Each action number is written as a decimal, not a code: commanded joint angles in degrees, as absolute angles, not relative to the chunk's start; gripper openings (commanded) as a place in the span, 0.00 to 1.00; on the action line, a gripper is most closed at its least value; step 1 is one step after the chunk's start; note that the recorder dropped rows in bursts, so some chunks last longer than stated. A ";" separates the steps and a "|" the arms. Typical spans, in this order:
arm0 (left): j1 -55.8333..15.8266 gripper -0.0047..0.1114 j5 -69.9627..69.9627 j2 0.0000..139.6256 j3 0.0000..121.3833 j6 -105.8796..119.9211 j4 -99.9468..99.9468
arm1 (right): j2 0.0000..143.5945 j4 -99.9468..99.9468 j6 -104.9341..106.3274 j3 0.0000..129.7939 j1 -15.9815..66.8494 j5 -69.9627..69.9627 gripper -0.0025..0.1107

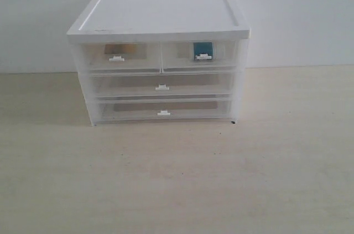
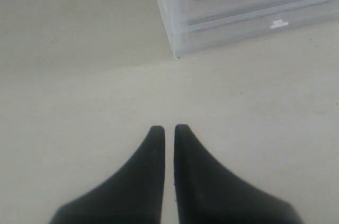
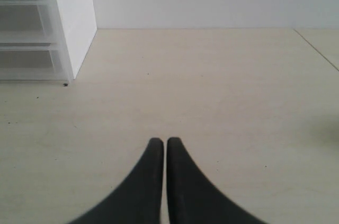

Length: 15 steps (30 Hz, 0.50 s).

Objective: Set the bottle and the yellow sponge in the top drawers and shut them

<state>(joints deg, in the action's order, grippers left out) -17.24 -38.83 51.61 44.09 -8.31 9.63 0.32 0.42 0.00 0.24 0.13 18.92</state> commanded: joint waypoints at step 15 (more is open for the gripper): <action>-17.22 0.08 -25.30 37.22 29.31 -9.51 12.16 | 0.00 0.48 0.00 0.00 0.00 18.46 0.02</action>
<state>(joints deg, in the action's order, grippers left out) -17.24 -29.17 38.42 31.42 -8.91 11.74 0.32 0.42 0.00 0.24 0.13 18.92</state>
